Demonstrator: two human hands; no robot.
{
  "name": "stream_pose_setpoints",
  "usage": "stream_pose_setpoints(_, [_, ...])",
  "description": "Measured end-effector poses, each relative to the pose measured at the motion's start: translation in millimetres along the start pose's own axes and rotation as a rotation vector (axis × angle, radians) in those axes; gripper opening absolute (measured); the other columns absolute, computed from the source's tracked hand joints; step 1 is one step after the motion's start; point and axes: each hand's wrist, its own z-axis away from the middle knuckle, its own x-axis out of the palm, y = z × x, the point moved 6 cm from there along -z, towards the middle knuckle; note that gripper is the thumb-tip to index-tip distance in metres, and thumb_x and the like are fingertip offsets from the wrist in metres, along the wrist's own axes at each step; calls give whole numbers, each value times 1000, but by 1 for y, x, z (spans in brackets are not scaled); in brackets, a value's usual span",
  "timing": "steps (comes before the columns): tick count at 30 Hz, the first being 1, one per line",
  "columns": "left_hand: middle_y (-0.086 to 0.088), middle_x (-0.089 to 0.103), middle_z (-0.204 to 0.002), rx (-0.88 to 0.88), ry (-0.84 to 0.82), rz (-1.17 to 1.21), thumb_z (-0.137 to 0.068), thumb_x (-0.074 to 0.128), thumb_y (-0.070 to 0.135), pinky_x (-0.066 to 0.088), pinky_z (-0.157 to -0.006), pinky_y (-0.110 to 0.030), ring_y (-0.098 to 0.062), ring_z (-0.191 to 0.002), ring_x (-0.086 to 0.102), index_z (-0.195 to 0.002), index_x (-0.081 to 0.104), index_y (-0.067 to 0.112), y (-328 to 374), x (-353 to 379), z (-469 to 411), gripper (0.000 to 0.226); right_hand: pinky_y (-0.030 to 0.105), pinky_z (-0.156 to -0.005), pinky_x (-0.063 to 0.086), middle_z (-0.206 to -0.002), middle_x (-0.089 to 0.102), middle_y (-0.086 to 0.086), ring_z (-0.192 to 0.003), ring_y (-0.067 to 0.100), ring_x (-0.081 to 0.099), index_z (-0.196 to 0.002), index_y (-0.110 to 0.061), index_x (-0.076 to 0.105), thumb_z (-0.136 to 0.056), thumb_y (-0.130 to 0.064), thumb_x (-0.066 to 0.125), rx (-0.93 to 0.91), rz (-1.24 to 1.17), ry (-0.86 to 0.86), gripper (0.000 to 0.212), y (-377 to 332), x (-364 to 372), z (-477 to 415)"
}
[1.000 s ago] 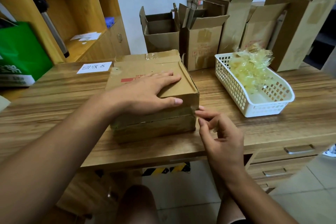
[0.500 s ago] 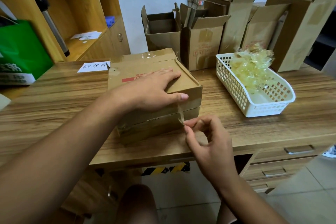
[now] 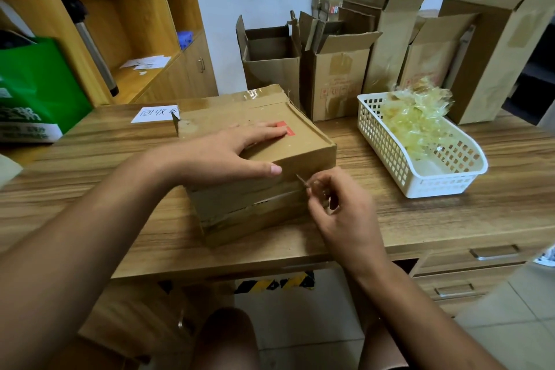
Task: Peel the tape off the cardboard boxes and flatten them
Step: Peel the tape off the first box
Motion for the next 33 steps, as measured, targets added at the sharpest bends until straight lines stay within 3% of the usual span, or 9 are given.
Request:
stream_pose_setpoints(4, [62,-1,-127,28,52,-16,-87,46,74,4,-109,-21,40,-110,5,-142,13,70,7,3,0,64,29,-66,51,-86,60,-5,-78,13,58,-89,-17,61,-84,0,74,-23,9,9,22,-12,5,15])
stream_pose_setpoints(8, [26,16,-160,-11,120,-48,-92,49,66,5,-109,-21,12,-133,13,-153,18,51,10,2,-5,70,38,-65,54,-91,54,-7,-81,15,56,-91,-20,54,-85,-7,68,-121,-14,-243,20,-38,37,51])
stream_pose_setpoints(12, [20,22,-162,-40,159,-21,-89,55,67,22,-116,-34,-13,-146,26,-153,26,48,9,0,-9,73,38,-66,51,-89,49,-11,-83,11,53,-92,-26,51,-85,-19,61,-34,-3,-130,14,-29,27,40])
stream_pose_setpoints(15, [15,33,-158,-50,203,37,-85,60,68,37,-104,-30,-10,-133,38,-149,33,48,7,-1,-10,73,30,-69,55,-92,58,-10,-86,10,61,-92,-35,47,-88,-32,68,126,-128,-60,22,-11,15,24])
stream_pose_setpoints(19, [16,43,-147,-18,181,197,-74,58,78,34,-83,-11,-3,-122,44,-142,36,53,5,-5,-5,76,13,-73,50,-91,67,-10,-91,9,68,-84,-42,42,-86,-20,78,168,-198,51,42,4,10,13])
stream_pose_setpoints(23, [27,23,-159,23,131,150,-73,53,83,25,-109,-26,4,-143,23,-144,30,62,-2,-17,6,77,19,-83,52,-89,67,3,-112,9,68,-77,-37,42,-93,-5,67,201,-384,126,44,20,8,3])
stream_pose_setpoints(26, [40,23,-151,23,48,124,-83,47,80,24,-107,-20,27,-128,21,-143,29,65,-7,-11,15,64,22,-89,54,-96,65,25,-116,19,69,-76,-37,44,-94,2,56,243,-565,138,44,28,7,-2])
stream_pose_setpoints(28, [40,17,-154,2,50,78,-88,40,75,17,-115,-25,21,-136,17,-147,27,61,-8,-6,15,61,25,-89,56,-104,62,32,-114,22,70,-77,-36,45,-94,2,53,252,-590,129,42,30,8,-3])
stream_pose_setpoints(33, [27,14,-162,-5,150,-125,-94,24,69,4,-122,-27,10,-146,6,-154,21,48,3,0,7,65,34,-90,58,-113,55,6,-107,24,73,-77,-29,45,-89,0,54,176,-529,120,33,21,6,-3])
